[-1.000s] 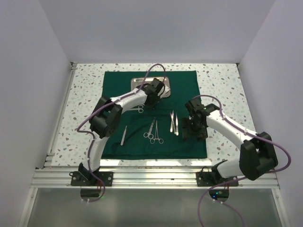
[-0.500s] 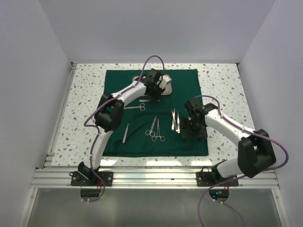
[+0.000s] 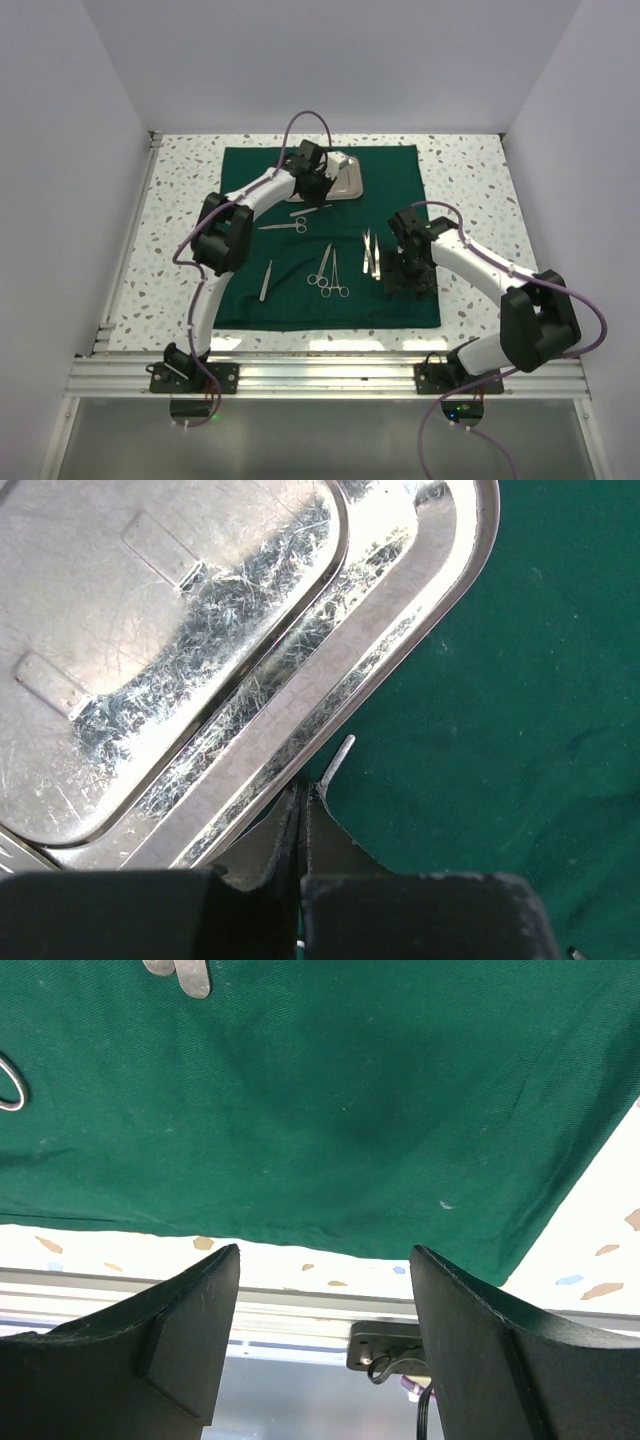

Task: Open and lay out the surgical kit
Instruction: Pick up the medical item from the surgical kit.

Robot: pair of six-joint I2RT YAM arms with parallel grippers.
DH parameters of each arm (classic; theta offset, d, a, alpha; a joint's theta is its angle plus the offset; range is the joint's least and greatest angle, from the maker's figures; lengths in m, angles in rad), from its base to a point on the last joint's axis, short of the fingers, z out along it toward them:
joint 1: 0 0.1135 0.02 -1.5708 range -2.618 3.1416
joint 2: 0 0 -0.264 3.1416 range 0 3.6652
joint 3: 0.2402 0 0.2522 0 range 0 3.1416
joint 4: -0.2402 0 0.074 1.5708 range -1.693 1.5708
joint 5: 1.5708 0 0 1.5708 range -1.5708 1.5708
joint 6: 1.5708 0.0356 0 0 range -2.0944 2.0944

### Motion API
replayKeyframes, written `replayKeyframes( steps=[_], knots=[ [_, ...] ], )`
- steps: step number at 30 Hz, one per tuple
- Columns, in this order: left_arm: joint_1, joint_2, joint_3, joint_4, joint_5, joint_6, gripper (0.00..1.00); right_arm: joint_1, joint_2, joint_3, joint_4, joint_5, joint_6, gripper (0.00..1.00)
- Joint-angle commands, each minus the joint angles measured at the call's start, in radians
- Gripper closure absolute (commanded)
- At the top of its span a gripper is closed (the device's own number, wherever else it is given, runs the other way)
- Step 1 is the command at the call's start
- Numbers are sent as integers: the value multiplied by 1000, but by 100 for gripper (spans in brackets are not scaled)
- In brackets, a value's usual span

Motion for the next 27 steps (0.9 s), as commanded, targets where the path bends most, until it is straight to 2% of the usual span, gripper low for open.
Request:
replayKeyframes(
  steps=[1, 10, 11, 12, 13, 15, 19, 24, 26, 27],
  knots=[
    [-5, 78, -72, -135, -22, -22, 100, -1, 3, 32, -11, 6, 13, 28],
    [-6, -40, -28, -164, -140, -38, 100, -2, -29, 9, 4, -6, 23, 28],
    [-5, -55, -42, -161, -146, -32, 92, -2, -34, 9, 7, -8, 23, 28],
    [-5, -80, -58, -145, -172, -30, 63, -2, -37, 6, 9, -12, 25, 28],
    [-5, -86, -89, -137, -179, -24, 52, -1, -38, 4, 10, -14, 26, 28],
    [-3, -95, -118, -126, -176, -18, 41, -2, -44, 1, 12, -15, 25, 28],
    [-8, -100, -175, -117, -148, -4, 40, -1, -57, -7, 10, -20, 26, 28],
    [-14, -50, -189, -97, -185, 7, 41, -1, -69, -13, 7, -24, 29, 28],
    [-8, -8, -155, -112, -185, -4, 45, -2, -70, -16, 4, -27, 31, 28],
    [-6, 30, -143, -130, -185, -8, 58, -2, -70, -16, 1, -29, 31, 28]
  ],
)
